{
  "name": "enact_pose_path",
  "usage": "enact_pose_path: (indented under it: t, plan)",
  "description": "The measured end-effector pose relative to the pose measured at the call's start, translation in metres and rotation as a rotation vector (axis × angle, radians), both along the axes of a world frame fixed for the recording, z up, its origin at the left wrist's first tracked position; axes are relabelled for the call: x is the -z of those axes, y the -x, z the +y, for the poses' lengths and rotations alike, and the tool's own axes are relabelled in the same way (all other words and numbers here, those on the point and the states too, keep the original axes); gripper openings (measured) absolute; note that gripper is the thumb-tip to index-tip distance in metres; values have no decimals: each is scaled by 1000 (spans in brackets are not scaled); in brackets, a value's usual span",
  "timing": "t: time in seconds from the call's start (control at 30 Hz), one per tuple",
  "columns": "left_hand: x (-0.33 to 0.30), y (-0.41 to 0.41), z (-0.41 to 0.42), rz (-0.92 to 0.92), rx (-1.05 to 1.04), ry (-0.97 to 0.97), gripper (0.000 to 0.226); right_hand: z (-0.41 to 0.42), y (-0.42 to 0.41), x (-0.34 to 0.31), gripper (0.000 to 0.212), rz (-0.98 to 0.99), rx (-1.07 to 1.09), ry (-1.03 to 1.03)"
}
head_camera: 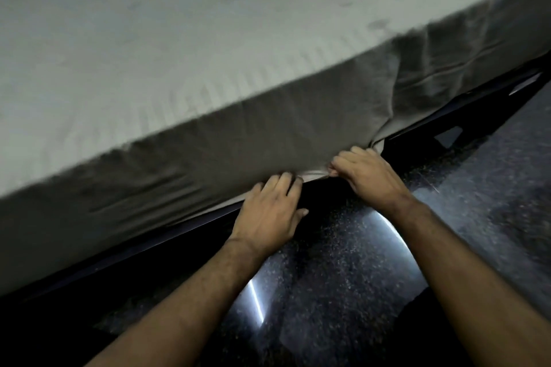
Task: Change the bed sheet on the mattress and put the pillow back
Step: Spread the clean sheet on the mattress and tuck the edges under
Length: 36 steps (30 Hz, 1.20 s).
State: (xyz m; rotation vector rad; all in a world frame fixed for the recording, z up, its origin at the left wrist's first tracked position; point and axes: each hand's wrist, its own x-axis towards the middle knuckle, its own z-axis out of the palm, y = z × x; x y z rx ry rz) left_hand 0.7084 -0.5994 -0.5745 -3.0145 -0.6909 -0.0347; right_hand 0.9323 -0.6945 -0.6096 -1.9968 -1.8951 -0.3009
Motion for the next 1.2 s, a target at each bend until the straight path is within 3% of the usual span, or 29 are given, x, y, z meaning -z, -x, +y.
enact_pose_path:
  t: [0.1,0.27,0.33,0.5,0.73,0.87,1.03,1.2]
  plan:
    - [5,-7,1,-46,-79,33,69,4,-5,-2,25,-32,35,-6]
    - [12,-19,-9,-103,-175,143,90,3,3,-3,15,-126,85,-49]
    - [18,-18,-8,-95,-149,186,92,1,8,-6,21,-99,111,-41]
    - [21,-11,24,-73,-11,246,76,5,33,-5,29,91,-6,-36]
    - [19,-7,25,-156,30,306,59,30,75,-2,35,147,369,76]
    - [20,2,4,-266,-132,180,54,42,74,-5,36,200,450,33]
    - [14,-5,14,-192,-210,283,65,38,78,2,44,214,412,119]
    - [15,-2,40,-24,-192,342,66,27,82,-1,42,84,312,134]
